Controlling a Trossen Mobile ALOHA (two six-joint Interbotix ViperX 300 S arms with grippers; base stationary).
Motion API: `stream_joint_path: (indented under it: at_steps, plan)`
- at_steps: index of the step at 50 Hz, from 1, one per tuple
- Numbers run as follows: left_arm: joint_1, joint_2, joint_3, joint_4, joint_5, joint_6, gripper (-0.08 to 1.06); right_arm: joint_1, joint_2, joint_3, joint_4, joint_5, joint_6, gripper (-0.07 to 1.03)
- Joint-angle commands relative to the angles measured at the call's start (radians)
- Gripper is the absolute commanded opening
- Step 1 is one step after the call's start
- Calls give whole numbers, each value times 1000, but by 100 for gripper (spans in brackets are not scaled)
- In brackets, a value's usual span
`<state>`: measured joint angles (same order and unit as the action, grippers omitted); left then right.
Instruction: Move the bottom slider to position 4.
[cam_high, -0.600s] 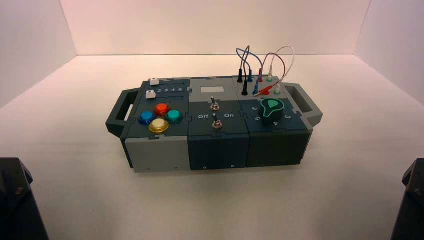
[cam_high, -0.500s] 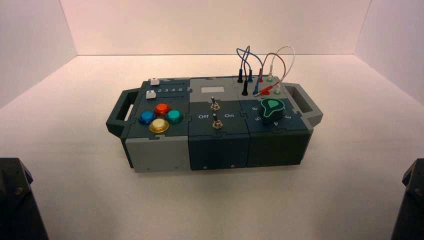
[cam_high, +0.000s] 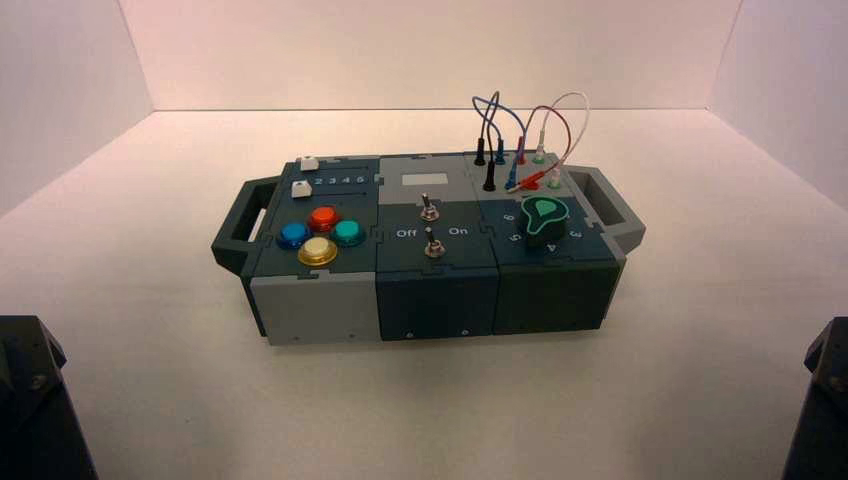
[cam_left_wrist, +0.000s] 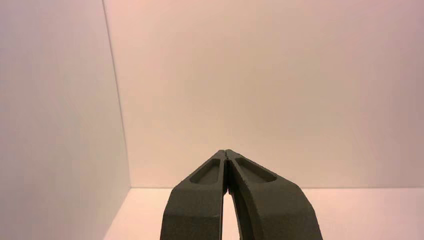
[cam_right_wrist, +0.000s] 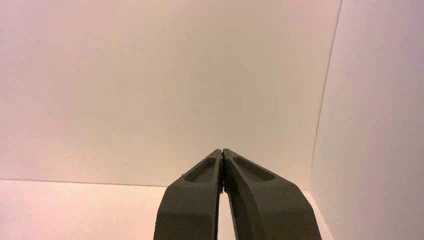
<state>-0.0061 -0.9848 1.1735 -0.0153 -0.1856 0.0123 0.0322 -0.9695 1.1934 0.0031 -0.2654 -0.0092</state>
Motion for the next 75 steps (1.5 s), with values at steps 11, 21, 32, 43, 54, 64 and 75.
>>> stream_joint_path:
  at_steps: [11, 21, 32, 43, 54, 64, 75]
  plan:
    - [-84, 95, -83, 2, 129, 32, -3, 6, 6, -28, 5, 43, 0, -2]
    - [-143, 173, -120, 3, 230, 46, -3, 48, 34, -55, 5, 158, -5, -2]
    - [-198, 244, -156, 3, 360, 48, -3, 213, 144, -127, 5, 377, -12, -2]
    - [-236, 314, -181, 5, 423, 54, -3, 405, 316, -196, 5, 480, -14, -2]
    - [-261, 354, -196, 5, 508, 57, -3, 514, 454, -262, 9, 502, -14, -2]
    - [-299, 410, -221, 3, 612, 57, -3, 566, 531, -322, 8, 558, -25, -2]
    - [-342, 492, -259, 5, 716, 58, -3, 600, 634, -371, 8, 604, -32, -2]
